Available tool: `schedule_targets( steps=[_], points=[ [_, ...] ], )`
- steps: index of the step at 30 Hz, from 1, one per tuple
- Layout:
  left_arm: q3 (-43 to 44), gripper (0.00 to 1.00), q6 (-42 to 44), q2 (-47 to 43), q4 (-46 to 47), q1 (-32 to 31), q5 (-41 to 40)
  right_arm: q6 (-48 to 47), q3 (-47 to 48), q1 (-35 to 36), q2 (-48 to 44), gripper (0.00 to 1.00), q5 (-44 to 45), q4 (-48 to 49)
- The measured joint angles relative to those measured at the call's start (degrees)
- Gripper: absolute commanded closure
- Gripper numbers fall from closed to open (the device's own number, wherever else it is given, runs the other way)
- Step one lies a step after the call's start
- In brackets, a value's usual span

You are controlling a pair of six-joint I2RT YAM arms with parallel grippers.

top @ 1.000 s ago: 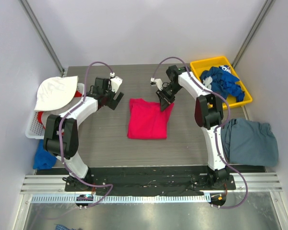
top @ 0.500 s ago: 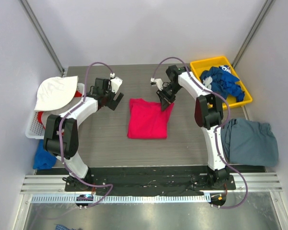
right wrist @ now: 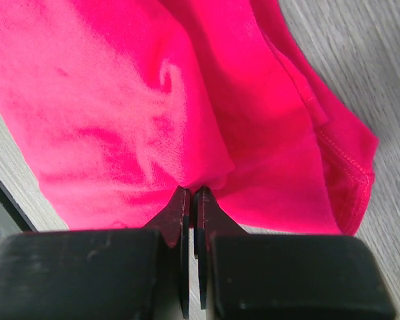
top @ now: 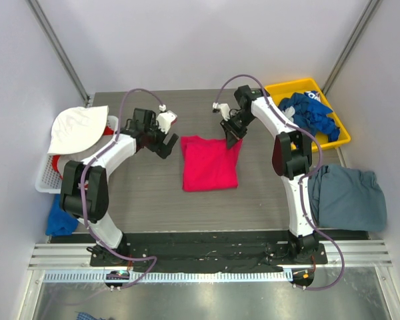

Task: Fold and stack the t-shirts
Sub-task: Fold the tshirt

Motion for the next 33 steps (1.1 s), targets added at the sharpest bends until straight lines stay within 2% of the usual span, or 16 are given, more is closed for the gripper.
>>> schedule_targets(
  steps=[7, 13, 21, 33],
  points=[
    [8.8, 0.00, -1.4, 0.7, -6.7, -0.3, 20.3, 0.2, -0.1, 0.0, 0.0, 0.99, 0.0, 0.1],
    [16.8, 0.00, -1.6, 9.1, -9.2, -0.3, 31.2, 0.1, -1.4, 0.0, -0.4, 0.99, 0.3, 0.6],
    [19.2, 0.00, -1.6, 18.4, -12.9, -0.3, 35.2, 0.1, -3.6, 0.0, -1.5, 0.99, 0.9, 1.2],
    [25.8, 0.04, -1.6, 21.1, -13.3, -0.6, 36.7, 0.1, -5.4, 0.0, -2.5, 0.99, 1.3, 1.9]
  ],
)
